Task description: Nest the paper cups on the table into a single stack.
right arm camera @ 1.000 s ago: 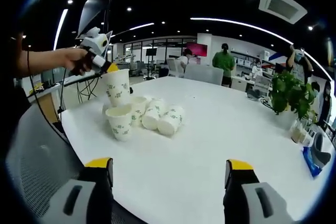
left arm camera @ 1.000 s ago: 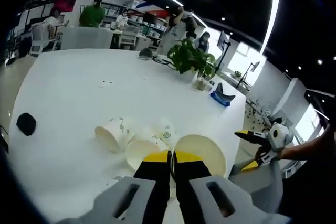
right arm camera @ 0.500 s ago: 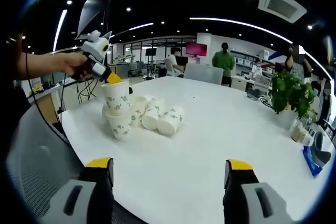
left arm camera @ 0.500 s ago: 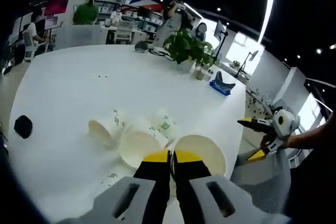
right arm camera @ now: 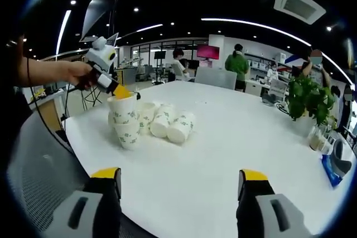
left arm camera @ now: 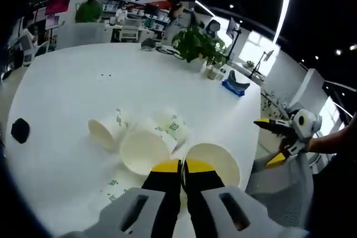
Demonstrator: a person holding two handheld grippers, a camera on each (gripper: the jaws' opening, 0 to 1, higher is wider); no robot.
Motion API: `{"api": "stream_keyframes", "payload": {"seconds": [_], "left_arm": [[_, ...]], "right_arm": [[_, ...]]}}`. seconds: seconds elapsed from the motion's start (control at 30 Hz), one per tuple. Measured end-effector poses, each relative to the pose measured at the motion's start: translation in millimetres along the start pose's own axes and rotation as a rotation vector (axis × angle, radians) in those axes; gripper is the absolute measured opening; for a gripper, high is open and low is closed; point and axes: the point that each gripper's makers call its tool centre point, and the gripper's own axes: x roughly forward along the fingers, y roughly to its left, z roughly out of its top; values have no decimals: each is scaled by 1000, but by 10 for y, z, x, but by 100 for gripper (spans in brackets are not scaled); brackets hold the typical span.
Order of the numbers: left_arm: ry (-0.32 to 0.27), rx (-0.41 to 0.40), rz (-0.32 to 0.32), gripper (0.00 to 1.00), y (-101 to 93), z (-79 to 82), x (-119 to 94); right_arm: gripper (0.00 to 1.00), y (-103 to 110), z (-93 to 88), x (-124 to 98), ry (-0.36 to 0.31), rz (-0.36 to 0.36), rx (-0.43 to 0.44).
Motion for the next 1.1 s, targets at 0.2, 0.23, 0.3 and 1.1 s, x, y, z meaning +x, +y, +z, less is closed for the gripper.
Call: {"api": "stream_keyframes", "payload": {"seconds": [0.2, 0.23, 0.3, 1.1], "left_arm": [[16, 0, 8, 0, 2, -83, 43], [20, 3, 10, 0, -4, -92, 47], [25, 12, 15, 0, 2, -112, 56], [71, 142, 57, 0, -3, -235, 137]], "right_arm": [[87, 3, -7, 3, 6, 2, -3], [87, 3, -9, 3, 7, 2, -4], [86, 3, -10, 4, 9, 2, -6], [81, 29, -62, 10, 42, 14, -6]]}}
